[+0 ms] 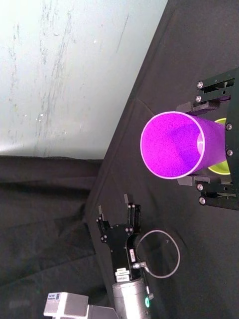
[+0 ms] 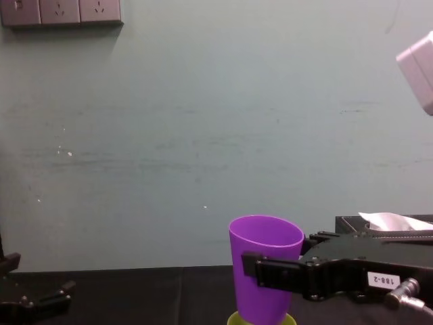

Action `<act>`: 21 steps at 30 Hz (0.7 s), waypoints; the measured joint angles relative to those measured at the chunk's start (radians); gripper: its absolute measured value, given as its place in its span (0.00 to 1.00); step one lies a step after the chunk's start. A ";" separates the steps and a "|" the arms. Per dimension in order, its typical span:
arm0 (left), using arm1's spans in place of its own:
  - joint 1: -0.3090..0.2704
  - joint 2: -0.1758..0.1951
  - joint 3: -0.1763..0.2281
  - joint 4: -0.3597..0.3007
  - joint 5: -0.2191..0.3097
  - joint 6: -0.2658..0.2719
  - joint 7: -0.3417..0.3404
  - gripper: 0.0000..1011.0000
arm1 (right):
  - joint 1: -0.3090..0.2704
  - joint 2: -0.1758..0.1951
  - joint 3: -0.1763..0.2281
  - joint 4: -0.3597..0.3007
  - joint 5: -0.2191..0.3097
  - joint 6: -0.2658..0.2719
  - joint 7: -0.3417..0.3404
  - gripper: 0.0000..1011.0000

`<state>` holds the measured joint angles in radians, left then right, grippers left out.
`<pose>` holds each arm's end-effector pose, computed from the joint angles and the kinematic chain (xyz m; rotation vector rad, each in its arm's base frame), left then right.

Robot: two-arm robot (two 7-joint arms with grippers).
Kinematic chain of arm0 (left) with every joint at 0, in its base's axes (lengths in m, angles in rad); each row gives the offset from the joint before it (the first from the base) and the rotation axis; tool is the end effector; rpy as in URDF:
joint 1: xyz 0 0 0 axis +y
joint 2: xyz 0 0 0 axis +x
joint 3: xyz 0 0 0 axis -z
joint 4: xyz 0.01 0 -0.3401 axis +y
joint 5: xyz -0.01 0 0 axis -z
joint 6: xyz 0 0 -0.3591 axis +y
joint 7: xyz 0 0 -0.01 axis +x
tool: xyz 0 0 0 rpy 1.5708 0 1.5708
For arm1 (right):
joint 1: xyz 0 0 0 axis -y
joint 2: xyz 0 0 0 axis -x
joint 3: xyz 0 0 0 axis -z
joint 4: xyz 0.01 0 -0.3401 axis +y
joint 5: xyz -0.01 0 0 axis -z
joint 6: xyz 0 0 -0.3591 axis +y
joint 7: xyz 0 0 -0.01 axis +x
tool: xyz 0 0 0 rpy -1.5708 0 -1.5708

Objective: Stack the three plastic cups sequentially using one hand.

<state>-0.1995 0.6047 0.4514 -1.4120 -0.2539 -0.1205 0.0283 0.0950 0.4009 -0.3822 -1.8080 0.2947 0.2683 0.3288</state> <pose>0.4138 0.0979 -0.3523 0.3045 -0.2850 1.2480 0.3711 0.0245 -0.2649 -0.1613 -0.0152 -0.8198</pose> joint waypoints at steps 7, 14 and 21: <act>0.000 0.000 0.000 0.000 0.000 0.000 0.000 1.00 | 0.003 -0.004 -0.006 0.015 -0.001 -0.002 0.000 0.71; 0.000 0.000 0.000 0.000 0.000 0.000 0.000 1.00 | 0.005 -0.009 -0.010 0.029 -0.003 -0.004 -0.001 0.71; 0.000 0.000 0.000 0.000 0.000 0.000 0.000 1.00 | 0.006 -0.012 -0.013 0.041 -0.006 -0.006 -0.002 0.71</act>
<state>-0.1996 0.6047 0.4514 -1.4120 -0.2539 -0.1205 0.0283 0.1014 0.3886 -0.3956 -1.7666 0.2890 0.2628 0.3268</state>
